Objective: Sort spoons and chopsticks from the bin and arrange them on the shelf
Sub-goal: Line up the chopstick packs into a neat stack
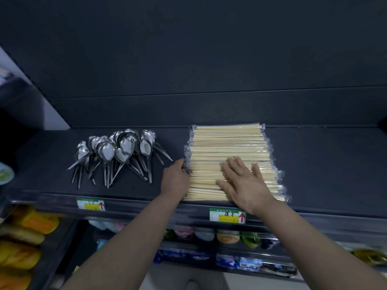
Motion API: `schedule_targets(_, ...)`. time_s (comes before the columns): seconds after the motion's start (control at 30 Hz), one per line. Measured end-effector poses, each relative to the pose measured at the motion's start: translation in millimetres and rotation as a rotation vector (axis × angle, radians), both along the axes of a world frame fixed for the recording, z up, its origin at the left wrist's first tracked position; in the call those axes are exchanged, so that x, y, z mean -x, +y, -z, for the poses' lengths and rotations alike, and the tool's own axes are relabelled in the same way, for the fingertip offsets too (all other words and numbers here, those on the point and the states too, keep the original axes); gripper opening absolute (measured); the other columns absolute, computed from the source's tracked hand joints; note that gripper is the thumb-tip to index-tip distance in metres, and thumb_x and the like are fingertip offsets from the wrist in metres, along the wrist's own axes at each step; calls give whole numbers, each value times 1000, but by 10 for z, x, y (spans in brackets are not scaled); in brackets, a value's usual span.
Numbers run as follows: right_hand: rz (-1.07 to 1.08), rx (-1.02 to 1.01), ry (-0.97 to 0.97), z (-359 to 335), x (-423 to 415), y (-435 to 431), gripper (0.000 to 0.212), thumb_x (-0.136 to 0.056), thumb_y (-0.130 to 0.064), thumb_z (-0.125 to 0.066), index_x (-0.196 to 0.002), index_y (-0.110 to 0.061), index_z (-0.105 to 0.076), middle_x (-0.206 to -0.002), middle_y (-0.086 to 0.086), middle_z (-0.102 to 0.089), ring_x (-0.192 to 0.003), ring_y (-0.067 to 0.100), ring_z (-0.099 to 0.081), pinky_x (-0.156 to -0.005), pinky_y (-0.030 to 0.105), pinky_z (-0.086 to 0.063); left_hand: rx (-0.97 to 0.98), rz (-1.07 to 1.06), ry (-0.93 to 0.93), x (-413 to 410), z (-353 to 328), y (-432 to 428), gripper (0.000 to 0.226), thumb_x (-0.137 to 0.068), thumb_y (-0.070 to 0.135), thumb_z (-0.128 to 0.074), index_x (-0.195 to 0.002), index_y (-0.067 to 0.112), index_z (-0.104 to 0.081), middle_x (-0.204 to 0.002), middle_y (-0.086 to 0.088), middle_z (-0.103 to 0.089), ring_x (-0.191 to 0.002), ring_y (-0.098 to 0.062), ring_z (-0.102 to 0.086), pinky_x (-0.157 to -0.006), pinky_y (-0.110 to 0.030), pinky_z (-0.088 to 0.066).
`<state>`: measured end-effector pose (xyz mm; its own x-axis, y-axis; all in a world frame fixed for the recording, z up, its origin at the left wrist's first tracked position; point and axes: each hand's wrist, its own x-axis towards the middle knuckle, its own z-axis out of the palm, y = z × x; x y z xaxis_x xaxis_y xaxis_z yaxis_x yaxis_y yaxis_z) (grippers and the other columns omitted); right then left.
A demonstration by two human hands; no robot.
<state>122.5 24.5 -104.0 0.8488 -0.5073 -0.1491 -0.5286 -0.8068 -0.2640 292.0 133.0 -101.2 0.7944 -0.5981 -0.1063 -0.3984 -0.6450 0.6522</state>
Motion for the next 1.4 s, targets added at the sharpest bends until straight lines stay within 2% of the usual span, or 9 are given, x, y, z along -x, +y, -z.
schedule_targets(0.1,-32,0,43,12,-15,7,69,-92,-62,-6,-154,-31,-2,-160,-3,14,-144,12,21,-117,47,13,42,16,2,43,9,-11,39,-94,-1,-35,-121,9,-62,-115,-15,-65,-100,-33,-60,-84,-44,-54)
schedule_targets(0.2,-14,12,9,22,-25,16,71,-90,-63,-4,-153,-31,2,-159,-5,14,-144,12,21,-116,44,14,53,-43,11,12,9,-41,39,-98,4,-37,-135,7,-50,-117,-12,-59,-104,-29,-57,-86,-35,-49)
schedule_targets(0.43,36,44,-6,1,-92,-54,65,-98,-58,-12,-154,-27,3,-160,-3,12,-145,13,20,-115,42,14,53,16,-52,-47,44,-194,15,-96,9,-37,-101,8,-51,-99,-13,-59,-97,-35,-57,-77,-46,-50)
schedule_targets(0.53,97,79,25,-42,-132,-139,71,-93,-60,-3,-151,-24,12,-158,-1,19,-143,16,25,-116,43,15,70,11,52,-159,31,-317,31,-98,14,-38,-125,-2,-43,-128,-20,-51,-119,-36,-50,-99,-49,-44)
schedule_targets(0.7,148,88,66,-18,-244,-295,72,-95,-62,-6,-150,-21,17,-157,0,22,-142,17,26,-115,47,15,-20,166,130,-192,-6,-452,59,-102,19,-37,-153,5,-12,-159,-11,-19,-146,-23,-20,-118,-32,-18)
schedule_targets(0.97,157,86,75,86,-340,-362,75,-91,-65,-1,-152,-23,12,-157,-1,21,-142,16,27,-116,51,14,-14,239,61,-322,142,-519,55,-101,24,-35,-152,8,-23,-160,-3,-18,-147,-15,-16,-120,-35,-17)
schedule_targets(1.1,161,92,40,39,-408,-461,72,-92,-65,-2,-152,-26,8,-158,0,18,-143,17,25,-115,50,15,46,112,95,-466,85,-658,31,-100,18,-39,-119,-4,-49,-138,-18,-43,-127,-31,-42,-105,-38,-36)
schedule_targets(1.3,187,69,66,3,-470,-627,73,-92,-63,-3,-154,-25,4,-160,1,14,-144,17,22,-116,50,15,10,230,163,-533,68,-848,39,-101,22,-41,-132,-1,-45,-149,-8,-36,-136,-23,-35,-113,-36,-28)
schedule_targets(1.4,188,54,41,30,-468,-670,70,-94,-62,-5,-154,-26,1,-161,0,9,-145,15,19,-116,49,14,116,128,178,-629,119,-923,47,-99,23,-42,-133,-9,-40,-148,-22,-32,-137,-33,-33,-113,-46,-29)
